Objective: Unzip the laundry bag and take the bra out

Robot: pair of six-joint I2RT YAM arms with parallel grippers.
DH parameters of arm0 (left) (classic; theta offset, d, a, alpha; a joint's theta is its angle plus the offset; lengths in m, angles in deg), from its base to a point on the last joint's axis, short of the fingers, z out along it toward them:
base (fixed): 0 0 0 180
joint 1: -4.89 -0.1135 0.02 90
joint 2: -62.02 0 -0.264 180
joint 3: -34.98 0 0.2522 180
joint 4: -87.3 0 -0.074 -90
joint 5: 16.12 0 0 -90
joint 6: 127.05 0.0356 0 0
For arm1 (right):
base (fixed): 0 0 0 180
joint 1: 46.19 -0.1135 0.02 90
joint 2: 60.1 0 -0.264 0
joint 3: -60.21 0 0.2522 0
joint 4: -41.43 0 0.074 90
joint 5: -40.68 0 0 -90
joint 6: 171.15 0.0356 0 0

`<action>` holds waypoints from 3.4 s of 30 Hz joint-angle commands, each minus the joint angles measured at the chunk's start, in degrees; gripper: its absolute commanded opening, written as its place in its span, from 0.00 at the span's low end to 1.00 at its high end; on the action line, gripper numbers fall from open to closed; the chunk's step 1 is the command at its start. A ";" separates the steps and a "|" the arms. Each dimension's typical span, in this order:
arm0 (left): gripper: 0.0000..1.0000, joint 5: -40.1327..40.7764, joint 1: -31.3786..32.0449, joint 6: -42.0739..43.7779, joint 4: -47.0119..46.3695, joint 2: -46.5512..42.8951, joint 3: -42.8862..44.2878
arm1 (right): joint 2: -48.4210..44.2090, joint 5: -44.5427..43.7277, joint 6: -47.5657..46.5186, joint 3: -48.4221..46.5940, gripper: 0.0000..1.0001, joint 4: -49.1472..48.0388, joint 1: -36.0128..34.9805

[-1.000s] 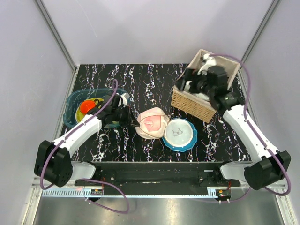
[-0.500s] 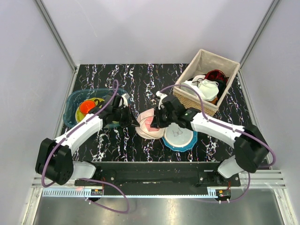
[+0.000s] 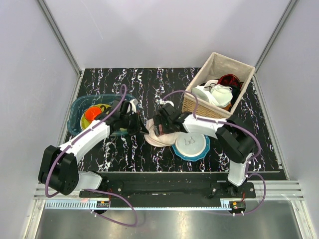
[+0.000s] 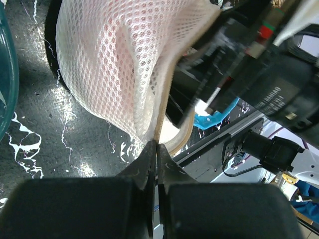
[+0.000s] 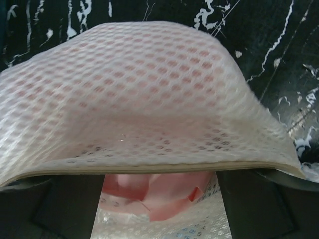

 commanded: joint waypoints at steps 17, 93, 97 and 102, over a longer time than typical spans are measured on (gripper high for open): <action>0.00 2.81 -0.06 -0.95 -1.21 0.35 2.04 | -27.87 12.12 -0.81 4.53 0.00 -7.38 -2.94; 0.59 7.38 -4.63 3.34 8.19 -11.60 8.79 | -23.84 -2.18 -7.40 -16.22 1.00 21.33 31.01; 0.91 8.44 -4.63 5.98 10.91 -12.48 12.05 | -29.71 -2.30 -7.94 -12.00 0.99 24.50 25.81; 0.93 11.07 -4.63 8.18 12.85 -13.28 12.94 | -34.47 1.41 -7.23 -6.37 1.00 26.17 23.34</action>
